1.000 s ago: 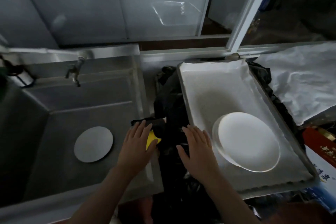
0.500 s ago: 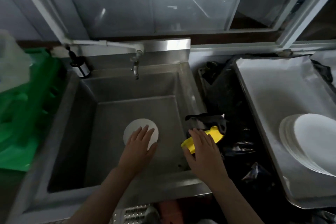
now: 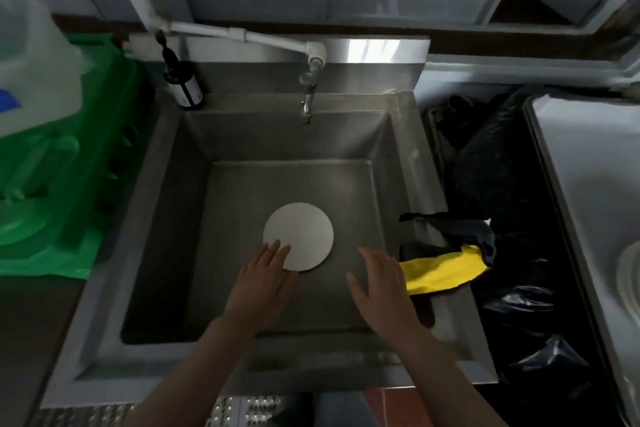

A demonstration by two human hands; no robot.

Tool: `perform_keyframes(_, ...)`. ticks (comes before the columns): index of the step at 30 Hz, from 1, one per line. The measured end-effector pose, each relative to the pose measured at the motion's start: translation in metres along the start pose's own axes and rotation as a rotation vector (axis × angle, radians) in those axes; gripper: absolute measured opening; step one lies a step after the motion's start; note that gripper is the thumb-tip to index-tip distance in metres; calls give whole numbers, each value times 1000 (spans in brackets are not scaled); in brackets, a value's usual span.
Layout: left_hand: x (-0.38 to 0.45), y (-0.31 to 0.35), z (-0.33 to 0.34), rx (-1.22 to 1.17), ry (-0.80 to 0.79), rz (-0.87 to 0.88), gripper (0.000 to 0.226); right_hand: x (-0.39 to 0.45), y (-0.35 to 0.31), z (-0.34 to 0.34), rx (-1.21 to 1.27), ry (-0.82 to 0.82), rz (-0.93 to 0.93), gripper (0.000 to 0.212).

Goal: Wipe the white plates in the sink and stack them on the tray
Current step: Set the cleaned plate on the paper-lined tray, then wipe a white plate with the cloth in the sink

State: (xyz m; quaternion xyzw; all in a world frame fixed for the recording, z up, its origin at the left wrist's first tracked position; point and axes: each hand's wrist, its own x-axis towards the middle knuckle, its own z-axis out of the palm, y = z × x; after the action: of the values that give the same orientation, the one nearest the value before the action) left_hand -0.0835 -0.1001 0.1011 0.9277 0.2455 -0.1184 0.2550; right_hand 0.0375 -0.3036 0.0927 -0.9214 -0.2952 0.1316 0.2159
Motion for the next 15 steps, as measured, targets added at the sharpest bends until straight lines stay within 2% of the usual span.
perform_keyframes(3, 17, -16, 9, 10, -24, -25, 61, 24, 5, 19, 38, -115, 64, 58)
perform_keyframes(8, 55, -37, 27, -104, -93, -132, 58, 66, 11, 50, 110, -275, 158, 55)
perform_keyframes(11, 81, -53, 44, -248, -121, -250, 58, 91, 12, 70, 210, -336, 291, 51)
perform_keyframes(15, 118, -76, 65, -300, -129, -374, 57, 125, 16, 103, 391, -371, 459, 48)
